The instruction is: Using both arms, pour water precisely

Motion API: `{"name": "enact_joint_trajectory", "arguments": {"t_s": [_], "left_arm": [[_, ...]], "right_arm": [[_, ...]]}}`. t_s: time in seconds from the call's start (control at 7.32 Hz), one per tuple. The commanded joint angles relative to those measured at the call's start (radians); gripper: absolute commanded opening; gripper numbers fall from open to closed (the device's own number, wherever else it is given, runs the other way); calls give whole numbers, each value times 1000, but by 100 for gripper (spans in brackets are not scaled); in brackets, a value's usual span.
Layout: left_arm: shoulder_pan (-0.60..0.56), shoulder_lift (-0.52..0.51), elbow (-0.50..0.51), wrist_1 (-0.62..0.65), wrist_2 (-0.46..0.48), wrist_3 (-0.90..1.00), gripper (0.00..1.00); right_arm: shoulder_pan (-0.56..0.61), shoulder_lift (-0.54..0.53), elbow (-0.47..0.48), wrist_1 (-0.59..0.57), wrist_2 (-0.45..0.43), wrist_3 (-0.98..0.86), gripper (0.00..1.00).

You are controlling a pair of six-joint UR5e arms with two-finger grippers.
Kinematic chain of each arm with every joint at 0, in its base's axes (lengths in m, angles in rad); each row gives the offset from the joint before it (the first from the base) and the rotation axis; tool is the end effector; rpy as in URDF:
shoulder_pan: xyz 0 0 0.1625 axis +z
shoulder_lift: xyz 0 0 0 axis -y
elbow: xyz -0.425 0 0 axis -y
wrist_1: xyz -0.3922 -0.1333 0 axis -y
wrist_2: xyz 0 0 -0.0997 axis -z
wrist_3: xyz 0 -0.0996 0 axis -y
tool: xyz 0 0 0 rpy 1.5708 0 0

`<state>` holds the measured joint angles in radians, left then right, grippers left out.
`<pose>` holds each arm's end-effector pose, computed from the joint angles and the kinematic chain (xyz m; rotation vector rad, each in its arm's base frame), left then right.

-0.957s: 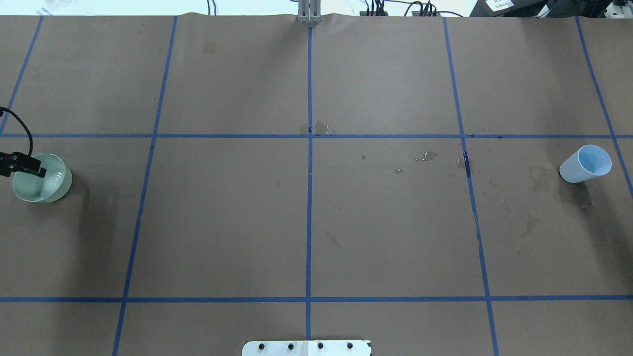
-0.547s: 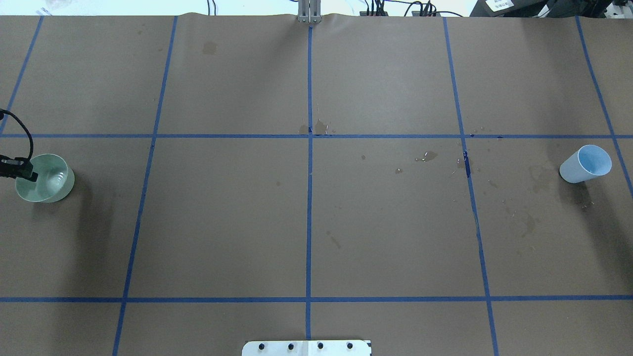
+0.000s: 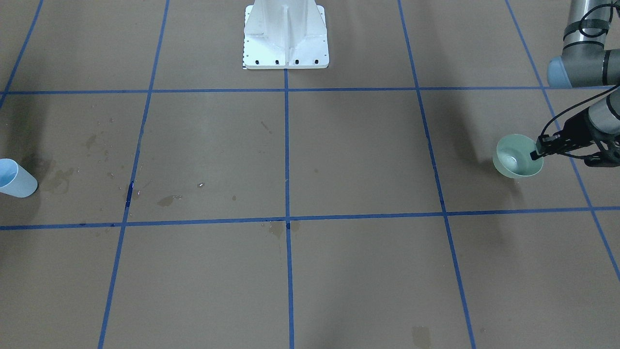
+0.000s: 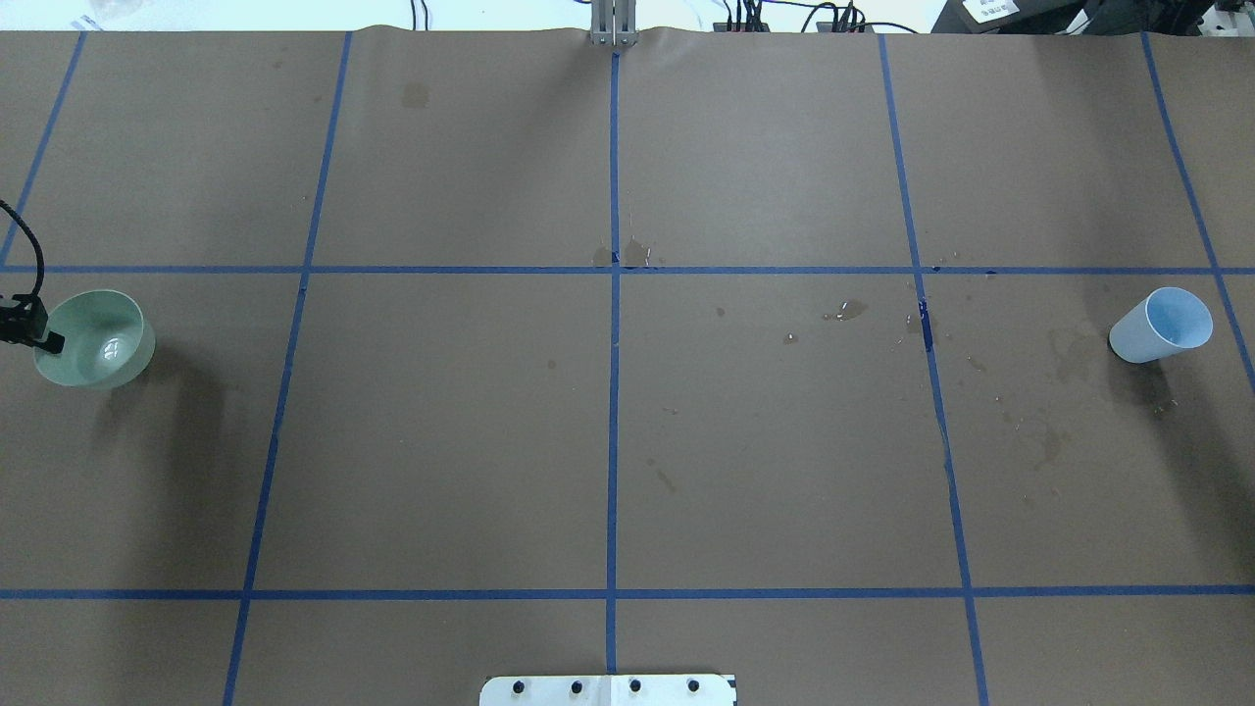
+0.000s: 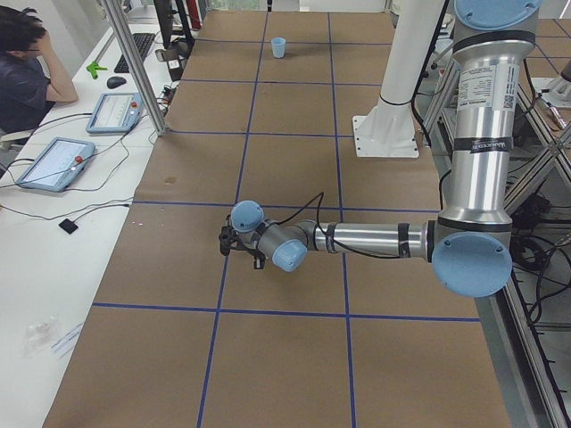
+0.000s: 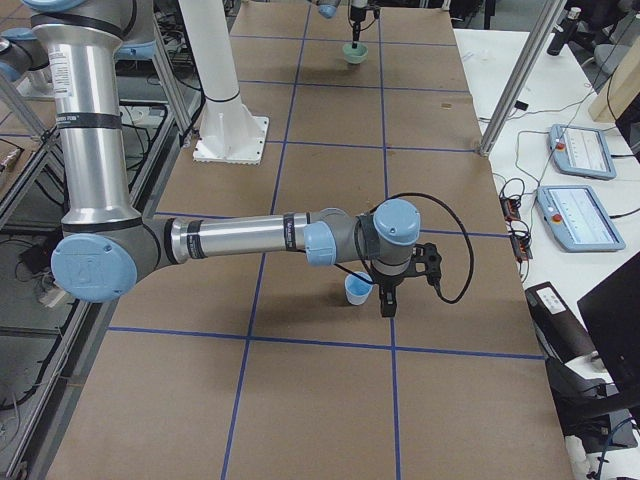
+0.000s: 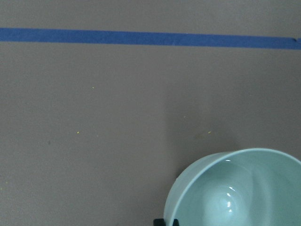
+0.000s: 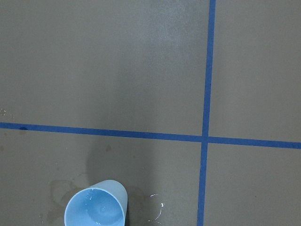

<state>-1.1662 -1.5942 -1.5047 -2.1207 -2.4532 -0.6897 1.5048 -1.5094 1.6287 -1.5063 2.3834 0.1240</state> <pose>0.1527 -0.4999 0.6110 -0.0444 0.9811 -0.0381 0.0262 -0.5289 0.5891 0.0959 -0.8229 -0.0200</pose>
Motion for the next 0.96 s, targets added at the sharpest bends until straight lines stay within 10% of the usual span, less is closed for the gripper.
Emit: {"name": "enact_joint_trajectory", "arguments": {"t_s": [0.0,0.41,0.82], "left_arm": [[-41,-134,-124,298,-36,-7,0],[136,-442,-167,430,27,-484,0],[478,-773,14,421,302,-873,0]], "right_arm": [[0,0,0,0,-1,-1,100],[-31,1,-1,0,-10,-3,100],[-51,23,-6,-5,-98,16,100]]}}
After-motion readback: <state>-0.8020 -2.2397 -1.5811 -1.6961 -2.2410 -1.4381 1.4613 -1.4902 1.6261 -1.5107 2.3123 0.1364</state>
